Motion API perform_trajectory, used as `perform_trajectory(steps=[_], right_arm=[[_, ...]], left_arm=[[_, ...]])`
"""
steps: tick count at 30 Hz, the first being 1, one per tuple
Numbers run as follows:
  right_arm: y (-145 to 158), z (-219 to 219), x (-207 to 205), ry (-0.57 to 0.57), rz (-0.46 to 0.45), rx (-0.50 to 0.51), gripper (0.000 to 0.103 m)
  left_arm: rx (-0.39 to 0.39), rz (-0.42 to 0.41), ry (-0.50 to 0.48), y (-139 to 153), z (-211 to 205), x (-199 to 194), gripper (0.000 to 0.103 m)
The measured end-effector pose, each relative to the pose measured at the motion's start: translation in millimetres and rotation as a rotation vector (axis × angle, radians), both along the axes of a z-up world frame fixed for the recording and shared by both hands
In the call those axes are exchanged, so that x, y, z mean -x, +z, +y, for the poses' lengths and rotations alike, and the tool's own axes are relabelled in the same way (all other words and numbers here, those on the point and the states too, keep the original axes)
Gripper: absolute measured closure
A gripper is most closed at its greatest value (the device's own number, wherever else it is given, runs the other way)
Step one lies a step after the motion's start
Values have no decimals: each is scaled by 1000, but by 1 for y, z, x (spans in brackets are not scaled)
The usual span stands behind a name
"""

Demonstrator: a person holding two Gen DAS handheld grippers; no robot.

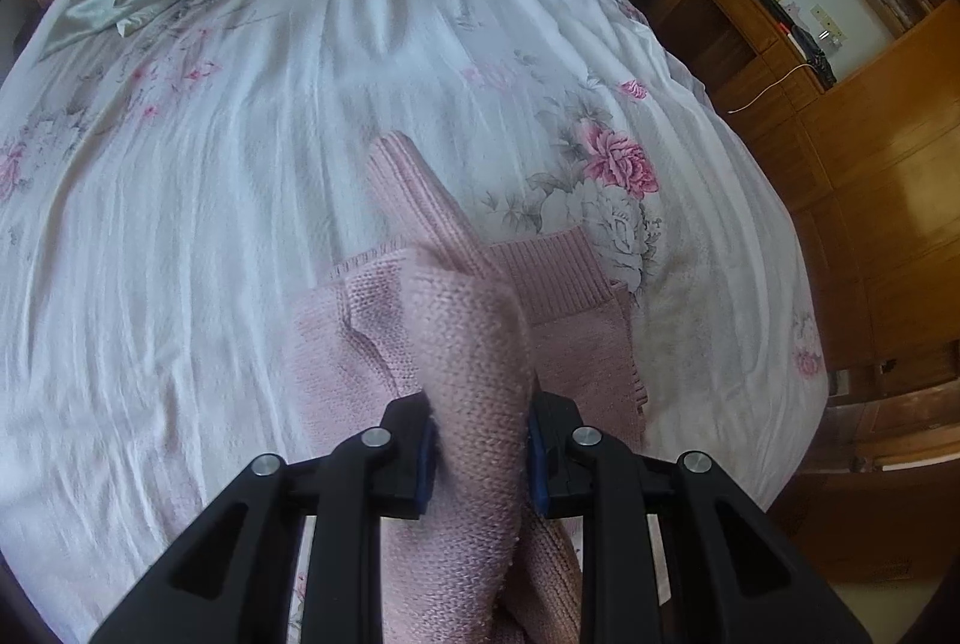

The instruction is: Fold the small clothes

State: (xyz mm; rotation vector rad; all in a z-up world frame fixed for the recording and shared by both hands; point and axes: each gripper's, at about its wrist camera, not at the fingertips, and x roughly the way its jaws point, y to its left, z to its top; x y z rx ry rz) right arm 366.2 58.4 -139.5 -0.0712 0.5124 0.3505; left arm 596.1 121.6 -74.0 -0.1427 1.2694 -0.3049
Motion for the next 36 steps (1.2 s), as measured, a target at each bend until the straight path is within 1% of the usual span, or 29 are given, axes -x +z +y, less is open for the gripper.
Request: perform_trajectory(steps=[10, 12, 21, 25, 28, 33, 36], right_arm=[[-12, -53, -6, -57, 54, -122, 92], [-17, -63, -5, -66, 67, -148, 92], [-40, -98, -7, -103, 124, -219, 92], [-52, -113, -10, -107, 164, -281, 92], [-64, -124, -12, -115, 199, -317, 92], [-83, -138, -14, -132, 223, -310, 92], [-93, -148, -15, -130, 252, -345, 92]], left_arm=[[-104, -5, 3, -7, -57, -6, 80], [-136, -11, -2, -12, -69, -7, 80], [-239, -16, -12, -42, -119, -9, 80], [-286, -16, -6, -61, -137, -10, 80], [-303, -5, 6, -77, -148, -11, 80], [-347, -1, 8, -94, -167, -12, 80], [-393, -8, 8, -102, -179, -11, 80]])
